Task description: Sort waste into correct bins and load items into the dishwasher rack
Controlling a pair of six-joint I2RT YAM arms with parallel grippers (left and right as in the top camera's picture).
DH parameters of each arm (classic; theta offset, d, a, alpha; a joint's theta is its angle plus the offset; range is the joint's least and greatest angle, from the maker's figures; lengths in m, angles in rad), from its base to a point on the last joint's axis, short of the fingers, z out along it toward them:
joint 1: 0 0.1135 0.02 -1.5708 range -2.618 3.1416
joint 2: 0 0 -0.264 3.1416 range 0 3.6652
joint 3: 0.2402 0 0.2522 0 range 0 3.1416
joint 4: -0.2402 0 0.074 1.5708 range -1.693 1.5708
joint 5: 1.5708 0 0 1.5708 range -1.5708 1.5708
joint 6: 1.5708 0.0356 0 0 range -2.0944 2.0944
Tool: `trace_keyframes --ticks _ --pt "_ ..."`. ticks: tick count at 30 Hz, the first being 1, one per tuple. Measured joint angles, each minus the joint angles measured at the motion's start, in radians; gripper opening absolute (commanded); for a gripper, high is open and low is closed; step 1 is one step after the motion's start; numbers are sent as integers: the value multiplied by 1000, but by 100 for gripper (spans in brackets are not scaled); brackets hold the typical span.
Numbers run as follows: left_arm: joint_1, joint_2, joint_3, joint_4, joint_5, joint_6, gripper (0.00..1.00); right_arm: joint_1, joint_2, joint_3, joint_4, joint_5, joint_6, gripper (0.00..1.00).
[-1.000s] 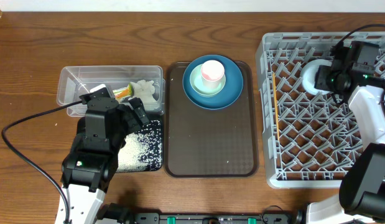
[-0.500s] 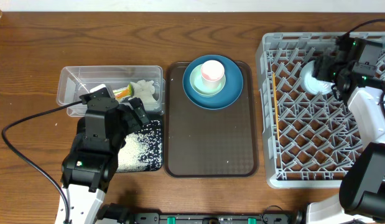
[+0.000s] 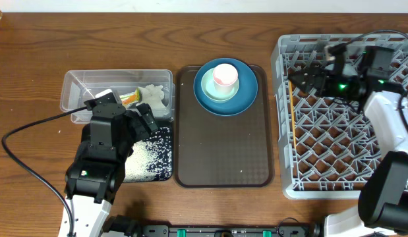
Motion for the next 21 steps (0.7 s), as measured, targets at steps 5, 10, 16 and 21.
trace_keyframes --ticks 5,10,16,21 --pt "0 0 0 0 0 0 98 99 0 0 -11 -1 0 99" --pt "0 0 0 0 0 0 98 191 0 0 -16 92 13 99" --pt "0 0 0 0 0 0 98 305 0 0 -13 207 40 99" --pt "0 0 0 0 0 0 98 400 0 0 17 254 57 99"
